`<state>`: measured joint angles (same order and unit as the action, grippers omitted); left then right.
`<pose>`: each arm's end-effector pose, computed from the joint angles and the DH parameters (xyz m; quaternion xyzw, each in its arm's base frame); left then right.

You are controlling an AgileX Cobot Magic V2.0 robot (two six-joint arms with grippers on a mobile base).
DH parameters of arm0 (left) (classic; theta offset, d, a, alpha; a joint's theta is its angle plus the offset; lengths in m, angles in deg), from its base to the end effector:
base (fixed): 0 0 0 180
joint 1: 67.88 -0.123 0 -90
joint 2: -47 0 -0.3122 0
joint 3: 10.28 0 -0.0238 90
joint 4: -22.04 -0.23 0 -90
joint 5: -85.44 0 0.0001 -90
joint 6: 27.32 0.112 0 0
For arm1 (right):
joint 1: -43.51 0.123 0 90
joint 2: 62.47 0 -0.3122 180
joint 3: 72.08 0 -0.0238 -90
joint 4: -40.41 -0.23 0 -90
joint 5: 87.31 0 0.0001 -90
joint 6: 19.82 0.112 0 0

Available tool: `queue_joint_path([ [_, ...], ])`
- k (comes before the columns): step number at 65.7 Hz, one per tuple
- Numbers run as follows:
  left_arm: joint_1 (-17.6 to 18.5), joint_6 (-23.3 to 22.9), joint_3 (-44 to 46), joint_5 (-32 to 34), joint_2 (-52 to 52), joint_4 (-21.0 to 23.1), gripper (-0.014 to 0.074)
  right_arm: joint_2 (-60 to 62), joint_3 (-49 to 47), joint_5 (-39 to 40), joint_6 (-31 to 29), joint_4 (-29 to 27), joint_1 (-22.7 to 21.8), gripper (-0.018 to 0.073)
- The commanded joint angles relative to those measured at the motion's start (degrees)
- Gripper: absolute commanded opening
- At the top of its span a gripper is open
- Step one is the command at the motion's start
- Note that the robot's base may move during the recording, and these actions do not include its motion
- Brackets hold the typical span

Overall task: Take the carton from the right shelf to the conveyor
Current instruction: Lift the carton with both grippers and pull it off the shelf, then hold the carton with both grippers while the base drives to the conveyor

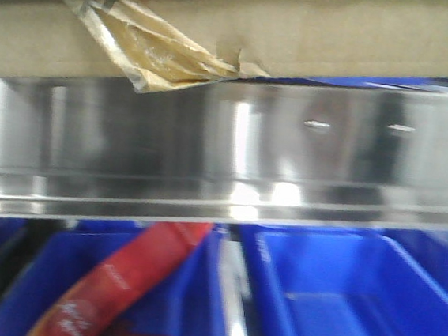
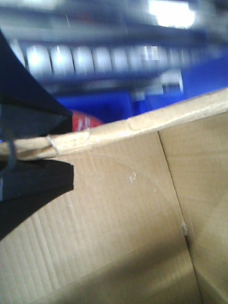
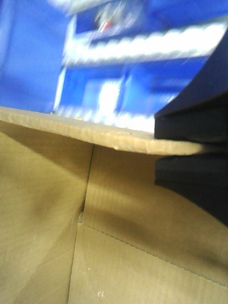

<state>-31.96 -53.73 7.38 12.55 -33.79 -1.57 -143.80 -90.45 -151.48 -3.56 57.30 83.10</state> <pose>0.2018 -0.0932 0.4837 0.0579 0.9060 -0.0153 0.4191 0.1992 0.1267 0.4936 -0.1776 0.8678 0.0765 0.4579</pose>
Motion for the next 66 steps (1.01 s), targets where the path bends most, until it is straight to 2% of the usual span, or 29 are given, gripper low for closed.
queue_joint_path([
  [1, 0.76, 0.71, 0.16, 3.8, 0.4, 3.73, -0.0012, 0.74, -0.37, 6.3, -0.83, -2.22, 0.55, -0.007],
  [66, 0.76, 0.71, 0.16, 3.8, 0.4, 3.73, -0.0012, 0.74, -0.37, 6.3, -0.83, -2.22, 0.55, -0.007],
])
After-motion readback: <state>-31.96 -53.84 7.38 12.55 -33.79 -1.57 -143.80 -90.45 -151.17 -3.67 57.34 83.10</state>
